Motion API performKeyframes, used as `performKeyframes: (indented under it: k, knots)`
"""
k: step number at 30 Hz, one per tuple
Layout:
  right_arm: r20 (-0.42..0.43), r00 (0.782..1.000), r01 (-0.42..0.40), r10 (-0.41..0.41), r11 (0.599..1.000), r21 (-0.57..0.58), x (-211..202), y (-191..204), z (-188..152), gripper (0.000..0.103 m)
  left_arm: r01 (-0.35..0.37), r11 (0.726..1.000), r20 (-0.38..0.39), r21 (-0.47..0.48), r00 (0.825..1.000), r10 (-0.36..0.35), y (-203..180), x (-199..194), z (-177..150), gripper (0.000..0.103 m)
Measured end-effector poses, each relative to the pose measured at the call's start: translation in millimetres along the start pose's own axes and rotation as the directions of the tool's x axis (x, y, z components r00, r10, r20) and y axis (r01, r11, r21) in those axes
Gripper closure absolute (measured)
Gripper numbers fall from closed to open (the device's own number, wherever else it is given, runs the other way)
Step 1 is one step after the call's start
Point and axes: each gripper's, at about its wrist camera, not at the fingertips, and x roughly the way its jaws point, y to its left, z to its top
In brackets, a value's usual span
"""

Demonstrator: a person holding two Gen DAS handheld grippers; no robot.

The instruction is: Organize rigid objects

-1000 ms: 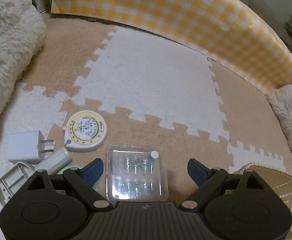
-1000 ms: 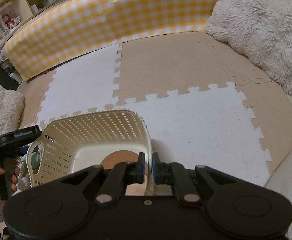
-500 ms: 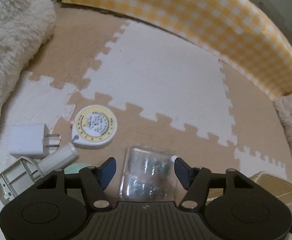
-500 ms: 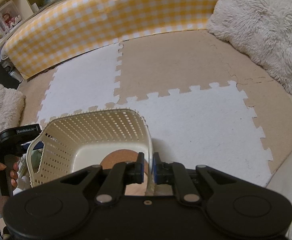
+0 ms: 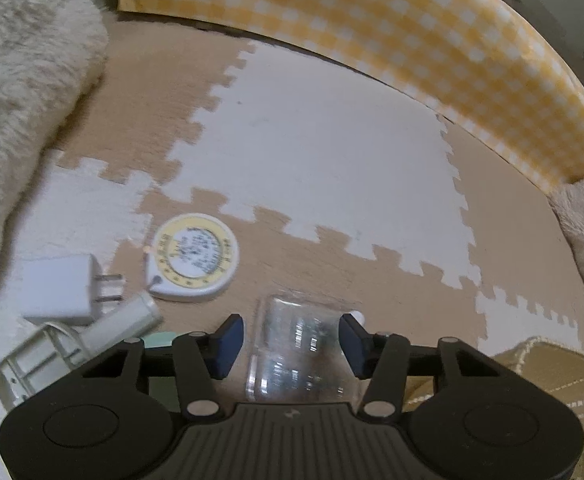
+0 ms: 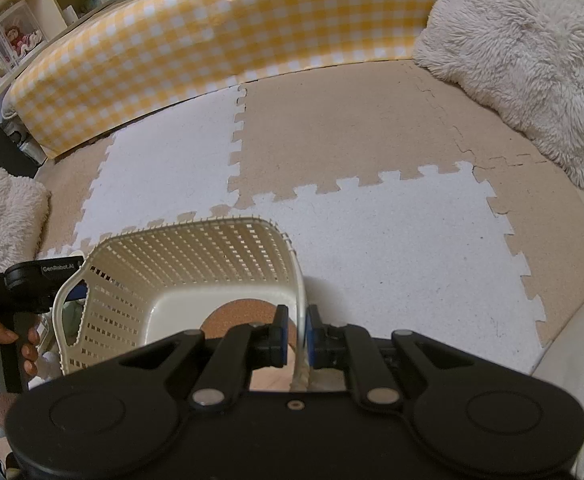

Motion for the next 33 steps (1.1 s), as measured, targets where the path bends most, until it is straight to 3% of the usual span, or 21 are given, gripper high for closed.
performKeyframes:
  k: [4, 7, 10, 12, 14, 15, 19, 23, 29, 33]
  knots:
    - [0.000, 1.000, 0.000, 0.000, 1.000, -0.001, 0.0, 0.0, 0.0, 0.093, -0.006, 1.000, 0.001, -0.004, 1.000, 0.006, 6.9, -2.3, 2.6, 0.051]
    - [0.000, 1.000, -0.005, 0.005, 1.000, 0.005, 0.3, -1.5, -0.2, 0.095, 0.049, 0.999, -0.027, 0.025, 0.998, -0.048, 10.2, -4.0, 5.0, 0.051]
    - [0.000, 1.000, -0.002, 0.002, 1.000, 0.013, 0.6, -3.3, -0.4, 0.098, 0.089, 0.989, -0.040, 0.119, 0.996, -0.085, 6.7, -11.6, 9.1, 0.049]
    - [-0.002, 1.000, -0.011, 0.011, 1.000, 0.022, 0.8, -4.9, 0.2, 0.098, 0.077, 0.977, -0.032, 0.197, 0.997, -0.072, 2.9, -17.4, 10.1, 0.046]
    - [-0.003, 1.000, -0.012, 0.012, 1.000, 0.026, 1.0, -5.5, 0.6, 0.099, 0.059, 0.963, -0.027, 0.263, 0.998, -0.054, 0.3, -22.1, 9.2, 0.034]
    - [-0.003, 1.000, -0.009, 0.009, 1.000, 0.026, 1.1, -5.2, 0.7, 0.099, 0.059, 0.960, -0.027, 0.275, 0.998, -0.054, 0.6, -23.4, 8.3, 0.034]
    - [-0.002, 1.000, 0.009, -0.009, 1.000, 0.026, -0.5, -6.1, 1.0, 0.099, 0.092, 0.974, -0.059, 0.208, 0.995, -0.082, 1.6, -17.5, 4.7, 0.023]
    - [-0.002, 1.000, 0.027, -0.027, 0.999, 0.042, -2.5, -10.7, 1.0, 0.099, 0.101, 0.980, -0.078, 0.173, 0.993, -0.089, -13.3, -5.1, -0.2, 0.019]
    - [0.002, 0.999, 0.049, -0.050, 0.996, 0.068, -4.6, -17.8, 1.0, 0.098, 0.040, 0.990, -0.074, 0.133, 0.997, -0.031, -25.8, 10.2, -4.5, 0.014]
    - [0.001, 0.999, 0.048, -0.048, 0.995, 0.082, -4.0, -20.6, 1.8, 0.098, -0.017, 0.980, -0.047, 0.196, 0.999, 0.027, -32.8, 13.4, -7.7, 0.014]
